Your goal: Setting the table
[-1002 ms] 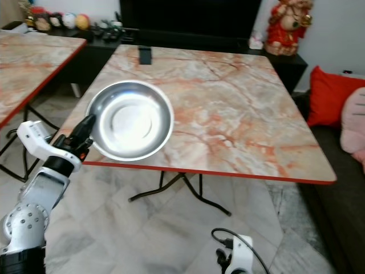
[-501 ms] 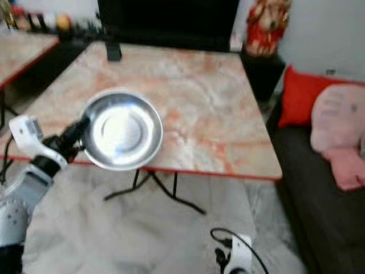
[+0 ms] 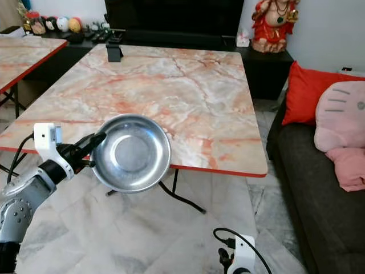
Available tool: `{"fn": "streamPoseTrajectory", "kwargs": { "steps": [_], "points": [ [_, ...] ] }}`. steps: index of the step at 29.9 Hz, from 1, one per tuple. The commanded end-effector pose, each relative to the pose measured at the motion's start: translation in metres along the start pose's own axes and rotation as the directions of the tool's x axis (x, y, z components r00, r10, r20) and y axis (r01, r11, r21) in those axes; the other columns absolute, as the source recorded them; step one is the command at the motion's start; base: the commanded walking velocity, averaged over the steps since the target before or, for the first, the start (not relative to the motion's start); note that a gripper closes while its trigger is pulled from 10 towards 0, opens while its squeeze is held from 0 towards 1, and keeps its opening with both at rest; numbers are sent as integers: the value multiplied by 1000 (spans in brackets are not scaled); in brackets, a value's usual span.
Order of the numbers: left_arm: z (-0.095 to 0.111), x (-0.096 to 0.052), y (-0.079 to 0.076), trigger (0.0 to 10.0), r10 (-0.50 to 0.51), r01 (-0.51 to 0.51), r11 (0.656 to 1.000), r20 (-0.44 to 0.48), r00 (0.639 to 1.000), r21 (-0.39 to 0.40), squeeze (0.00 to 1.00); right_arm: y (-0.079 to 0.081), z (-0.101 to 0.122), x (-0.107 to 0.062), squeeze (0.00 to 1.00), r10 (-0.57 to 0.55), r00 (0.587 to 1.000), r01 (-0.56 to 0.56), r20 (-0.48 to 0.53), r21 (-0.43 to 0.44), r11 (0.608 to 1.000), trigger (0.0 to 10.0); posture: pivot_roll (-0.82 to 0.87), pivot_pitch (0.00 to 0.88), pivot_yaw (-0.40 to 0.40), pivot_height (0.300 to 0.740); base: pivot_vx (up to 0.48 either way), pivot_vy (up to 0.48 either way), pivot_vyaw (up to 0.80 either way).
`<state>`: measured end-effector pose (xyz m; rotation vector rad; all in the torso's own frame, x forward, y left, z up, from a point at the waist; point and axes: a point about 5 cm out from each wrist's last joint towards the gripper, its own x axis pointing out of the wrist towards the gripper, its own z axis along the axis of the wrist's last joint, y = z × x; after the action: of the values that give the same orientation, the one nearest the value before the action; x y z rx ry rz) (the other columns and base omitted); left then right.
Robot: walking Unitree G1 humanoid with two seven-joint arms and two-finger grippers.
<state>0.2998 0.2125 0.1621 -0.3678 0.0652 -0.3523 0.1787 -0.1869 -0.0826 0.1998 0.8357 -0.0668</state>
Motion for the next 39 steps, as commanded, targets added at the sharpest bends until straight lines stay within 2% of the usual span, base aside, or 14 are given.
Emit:
{"fn": "streamPoseTrajectory", "kwargs": {
  "steps": [1,9,15,19,30,39],
  "points": [
    [7,3,-3,10000,-10,12,999,51,999,-34,0,-3,0,-1,0,-12,1000,12,-1,3,1000,10000,52,0,-36,740,0,0,0],
    [7,6,-12,10000,-15,30,992,119,993,-120,0,-3,-2,-1,0,-14,1000,14,-4,1,1000,10000,53,0,-39,740,0,0,0],
    [9,8,-17,10000,-32,46,992,127,991,-114,0,-4,-3,-1,0,-19,1000,19,-9,10,1000,10000,49,0,-37,740,0,0,-513],
    [15,9,-14,10000,-16,33,993,148,989,-114,0,-3,-3,-1,0,-22,1000,22,-3,22,1000,10000,50,0,-35,740,0,0,0],
    [15,10,-20,10000,-35,51,993,141,989,-110,0,-2,-2,-1,0,-8,1000,8,-1,-7,1000,10000,52,0,-37,740,0,0,0],
    [13,11,-26,10000,-55,70,992,138,989,-108,0,-3,-2,-1,0,-18,1000,18,-2,7,1000,10000,53,0,-37,740,251,0,0]
  ]
}}
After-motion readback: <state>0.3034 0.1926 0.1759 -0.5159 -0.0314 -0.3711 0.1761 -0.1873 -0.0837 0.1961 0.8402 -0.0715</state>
